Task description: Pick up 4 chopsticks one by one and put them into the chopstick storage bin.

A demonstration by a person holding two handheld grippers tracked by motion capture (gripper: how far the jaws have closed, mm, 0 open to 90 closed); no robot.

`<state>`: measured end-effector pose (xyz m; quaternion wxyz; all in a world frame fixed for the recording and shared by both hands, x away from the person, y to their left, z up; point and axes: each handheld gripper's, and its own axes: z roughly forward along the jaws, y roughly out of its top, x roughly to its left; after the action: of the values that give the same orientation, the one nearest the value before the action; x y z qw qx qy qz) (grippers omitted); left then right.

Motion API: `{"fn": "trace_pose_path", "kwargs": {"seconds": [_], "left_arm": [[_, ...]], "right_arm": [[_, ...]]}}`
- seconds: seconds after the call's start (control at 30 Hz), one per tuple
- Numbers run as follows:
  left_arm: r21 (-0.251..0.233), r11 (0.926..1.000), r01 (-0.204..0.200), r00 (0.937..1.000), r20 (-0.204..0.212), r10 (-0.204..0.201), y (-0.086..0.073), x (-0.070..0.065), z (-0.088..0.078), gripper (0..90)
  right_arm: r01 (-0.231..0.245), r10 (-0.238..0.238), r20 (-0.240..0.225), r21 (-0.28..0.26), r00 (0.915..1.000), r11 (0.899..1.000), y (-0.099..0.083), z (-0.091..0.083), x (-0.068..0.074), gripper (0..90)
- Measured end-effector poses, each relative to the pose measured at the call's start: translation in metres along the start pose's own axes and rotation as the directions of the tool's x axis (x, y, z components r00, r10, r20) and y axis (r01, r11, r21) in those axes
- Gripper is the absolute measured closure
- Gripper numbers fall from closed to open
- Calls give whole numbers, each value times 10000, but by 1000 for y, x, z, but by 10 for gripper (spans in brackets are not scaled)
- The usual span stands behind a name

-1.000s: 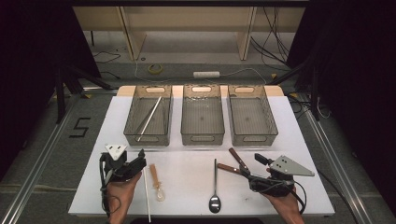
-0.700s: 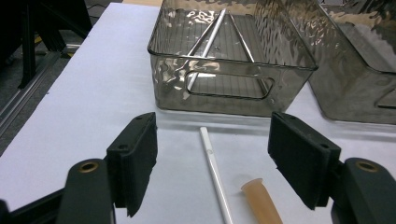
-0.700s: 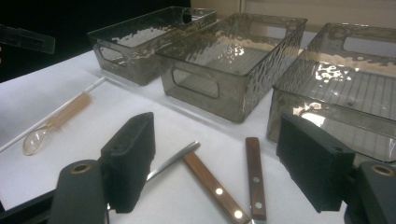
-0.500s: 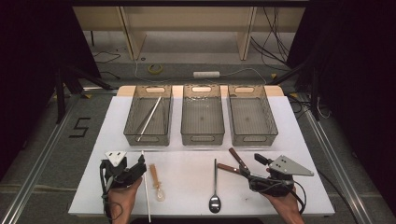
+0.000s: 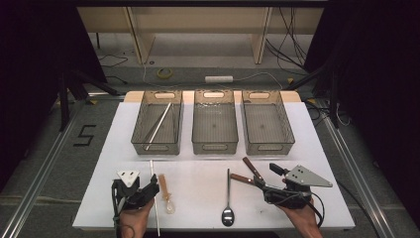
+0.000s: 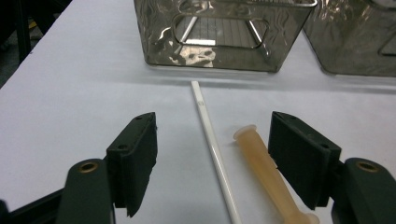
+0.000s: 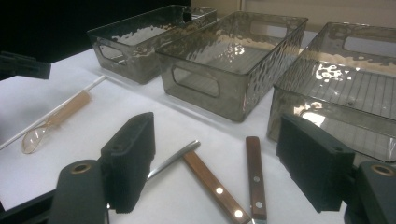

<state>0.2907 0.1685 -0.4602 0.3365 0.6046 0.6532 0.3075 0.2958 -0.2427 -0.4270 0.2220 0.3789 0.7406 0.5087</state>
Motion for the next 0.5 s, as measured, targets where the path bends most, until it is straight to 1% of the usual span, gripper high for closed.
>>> {"fn": "trace_pose_path", "kwargs": {"seconds": [0.2,0.27,0.4,0.5], "left_arm": [[43,9998,-191,9996,-217,192,-8,-3,1,341],[91,9998,-156,9996,-213,158,-11,-3,3,350],[392,9991,-174,9996,-194,181,-17,-5,7,372],[458,9988,-190,9994,-276,203,-19,-5,8,398]], "right_arm": [[-27,27,21,-23,10000,10000,0,0,0,292],[-23,23,22,-16,10000,10000,0,0,0,292],[-16,16,17,-15,10000,10000,0,0,0,291],[-24,24,15,-33,10000,10000,0,0,0,292]]}}
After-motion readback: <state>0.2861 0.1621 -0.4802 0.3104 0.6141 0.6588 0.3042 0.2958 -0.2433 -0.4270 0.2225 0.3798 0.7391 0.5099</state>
